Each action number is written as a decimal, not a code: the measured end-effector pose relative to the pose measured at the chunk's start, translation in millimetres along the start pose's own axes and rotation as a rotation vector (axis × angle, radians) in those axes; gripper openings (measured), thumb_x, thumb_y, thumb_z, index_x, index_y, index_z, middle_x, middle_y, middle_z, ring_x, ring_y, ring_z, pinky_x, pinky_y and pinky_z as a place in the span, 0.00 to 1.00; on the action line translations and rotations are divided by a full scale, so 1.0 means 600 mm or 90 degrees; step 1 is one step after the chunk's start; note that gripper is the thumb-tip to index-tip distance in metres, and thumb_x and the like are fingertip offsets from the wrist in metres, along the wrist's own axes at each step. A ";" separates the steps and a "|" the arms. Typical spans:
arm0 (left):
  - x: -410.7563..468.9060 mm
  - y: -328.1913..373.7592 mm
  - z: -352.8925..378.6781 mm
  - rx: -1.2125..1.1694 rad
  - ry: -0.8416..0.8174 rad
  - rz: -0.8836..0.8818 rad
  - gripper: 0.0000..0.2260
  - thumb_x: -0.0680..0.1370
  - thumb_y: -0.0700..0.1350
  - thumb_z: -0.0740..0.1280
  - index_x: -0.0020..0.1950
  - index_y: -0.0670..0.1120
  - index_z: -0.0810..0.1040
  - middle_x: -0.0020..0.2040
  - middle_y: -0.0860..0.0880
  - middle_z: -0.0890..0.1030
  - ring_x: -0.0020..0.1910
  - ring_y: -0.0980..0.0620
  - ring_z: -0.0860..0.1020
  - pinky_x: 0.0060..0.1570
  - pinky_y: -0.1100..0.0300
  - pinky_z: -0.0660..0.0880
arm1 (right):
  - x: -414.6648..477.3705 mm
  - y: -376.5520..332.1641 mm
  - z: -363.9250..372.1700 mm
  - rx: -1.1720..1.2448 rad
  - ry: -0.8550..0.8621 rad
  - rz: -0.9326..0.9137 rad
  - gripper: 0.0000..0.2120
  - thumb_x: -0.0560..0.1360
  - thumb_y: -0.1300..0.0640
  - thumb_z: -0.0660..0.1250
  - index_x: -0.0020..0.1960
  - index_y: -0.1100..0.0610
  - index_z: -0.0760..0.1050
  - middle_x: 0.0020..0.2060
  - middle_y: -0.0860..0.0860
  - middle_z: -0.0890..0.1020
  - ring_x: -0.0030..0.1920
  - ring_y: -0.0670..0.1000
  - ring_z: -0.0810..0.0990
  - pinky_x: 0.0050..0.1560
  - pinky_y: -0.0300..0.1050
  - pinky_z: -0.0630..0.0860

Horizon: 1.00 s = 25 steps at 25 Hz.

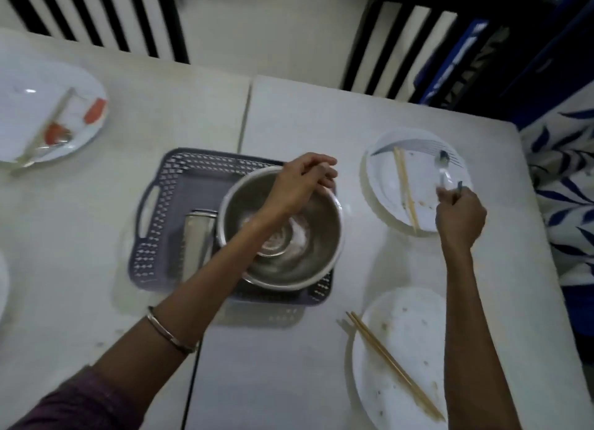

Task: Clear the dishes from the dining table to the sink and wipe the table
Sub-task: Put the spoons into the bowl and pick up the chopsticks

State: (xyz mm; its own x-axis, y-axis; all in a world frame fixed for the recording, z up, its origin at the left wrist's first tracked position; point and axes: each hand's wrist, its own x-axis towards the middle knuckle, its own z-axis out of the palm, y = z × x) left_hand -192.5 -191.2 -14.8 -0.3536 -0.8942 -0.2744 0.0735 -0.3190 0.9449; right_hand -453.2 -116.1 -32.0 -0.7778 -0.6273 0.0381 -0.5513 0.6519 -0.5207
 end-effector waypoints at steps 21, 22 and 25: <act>-0.495 -0.114 -0.874 0.051 1.056 -0.377 0.27 0.71 0.55 0.73 0.62 0.37 0.75 0.62 0.40 0.78 0.61 0.41 0.77 0.57 0.51 0.75 | -0.558 -0.707 0.473 -0.009 -0.535 -0.566 0.18 0.73 0.62 0.68 0.62 0.54 0.78 0.55 0.59 0.83 0.55 0.59 0.81 0.53 0.50 0.77; -0.496 -0.118 -0.889 0.087 1.066 -0.381 0.28 0.71 0.57 0.72 0.62 0.38 0.75 0.63 0.41 0.78 0.62 0.41 0.76 0.57 0.51 0.74 | -0.556 -0.716 0.489 -0.044 -0.511 -0.592 0.21 0.72 0.62 0.67 0.65 0.53 0.77 0.58 0.58 0.82 0.59 0.61 0.79 0.56 0.52 0.76; -0.480 -0.116 -0.924 0.154 1.044 -0.385 0.27 0.70 0.59 0.72 0.59 0.39 0.78 0.60 0.42 0.80 0.60 0.42 0.77 0.54 0.51 0.75 | -0.549 -0.734 0.522 -0.107 -0.473 -0.596 0.26 0.71 0.65 0.63 0.68 0.52 0.75 0.61 0.57 0.81 0.61 0.63 0.78 0.58 0.53 0.75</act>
State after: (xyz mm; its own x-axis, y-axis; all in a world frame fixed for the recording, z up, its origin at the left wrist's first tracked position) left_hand 421.3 -85.6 -100.6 0.9494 -0.0927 -0.3002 0.1176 -0.7811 0.6132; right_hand 140.2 -330.0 -82.2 0.2770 -0.9423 -0.1879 -0.8840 -0.1733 -0.4342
